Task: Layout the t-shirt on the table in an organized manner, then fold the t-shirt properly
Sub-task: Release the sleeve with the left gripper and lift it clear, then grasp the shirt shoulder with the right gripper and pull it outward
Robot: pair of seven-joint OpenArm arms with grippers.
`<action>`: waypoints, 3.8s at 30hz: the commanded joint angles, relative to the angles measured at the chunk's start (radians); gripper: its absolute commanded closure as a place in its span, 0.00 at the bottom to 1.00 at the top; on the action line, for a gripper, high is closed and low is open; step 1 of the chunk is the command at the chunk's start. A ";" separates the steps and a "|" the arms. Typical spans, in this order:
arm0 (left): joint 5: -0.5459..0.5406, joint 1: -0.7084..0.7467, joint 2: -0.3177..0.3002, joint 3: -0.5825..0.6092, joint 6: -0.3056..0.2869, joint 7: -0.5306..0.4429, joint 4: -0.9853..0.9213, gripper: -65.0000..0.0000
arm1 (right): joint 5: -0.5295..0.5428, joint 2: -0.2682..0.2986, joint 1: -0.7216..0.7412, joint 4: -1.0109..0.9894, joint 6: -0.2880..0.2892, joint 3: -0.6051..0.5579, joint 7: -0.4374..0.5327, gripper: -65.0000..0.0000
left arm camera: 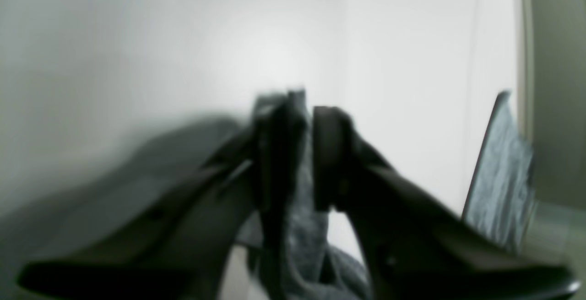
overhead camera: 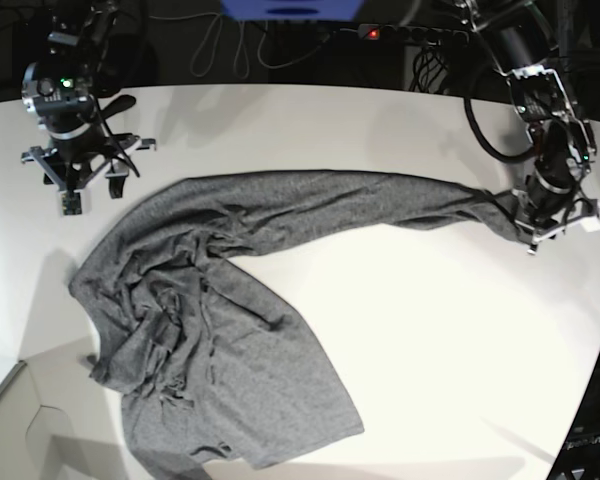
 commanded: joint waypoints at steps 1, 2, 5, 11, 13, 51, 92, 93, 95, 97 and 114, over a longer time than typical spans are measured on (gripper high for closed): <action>-0.010 -0.018 -0.014 -0.018 -0.013 -0.010 0.014 0.69 | 0.005 0.007 0.002 0.014 0.002 0.001 0.022 0.53; -0.012 -0.022 -0.014 -0.025 -0.014 -0.010 0.014 0.66 | 0.005 0.007 0.002 0.014 0.002 0.001 0.022 0.53; -0.014 -0.034 -0.014 -0.056 -0.014 -0.008 0.016 0.61 | 0.005 0.007 0.002 0.014 0.002 0.001 0.022 0.53; -0.109 -0.005 -0.027 -0.079 -0.014 0.001 0.017 0.61 | 0.005 0.009 0.002 0.014 0.002 0.001 0.028 0.53; -0.107 0.002 -0.026 -0.068 -0.016 0.001 0.017 0.61 | 0.005 0.009 0.002 0.014 0.003 -0.008 0.031 0.53; 0.026 -0.085 -0.035 0.165 -0.016 -0.010 0.118 0.61 | 0.002 0.127 -0.072 -0.325 -0.006 -0.210 0.118 0.53; 0.033 -0.556 0.069 0.725 -0.016 -0.324 -0.527 0.61 | 0.002 0.118 0.014 -0.371 -0.006 -0.124 0.125 0.53; 0.033 -0.579 0.079 0.759 -0.016 -0.363 -0.560 0.61 | 0.002 0.118 0.006 -0.350 -0.006 -0.120 0.125 0.53; 0.031 -0.621 0.103 0.805 -0.016 -0.444 -0.646 0.61 | 0.002 0.113 0.000 -0.296 -0.006 -0.104 0.125 0.53; 0.036 -0.660 0.135 0.818 -0.016 -0.513 -0.745 0.61 | 0.002 0.112 0.000 -0.252 -0.006 -0.092 0.125 0.53; 0.036 -0.733 0.279 0.823 -0.016 -0.683 -1.028 0.61 | 0.002 0.110 -0.015 -0.137 -0.006 -0.092 0.117 0.53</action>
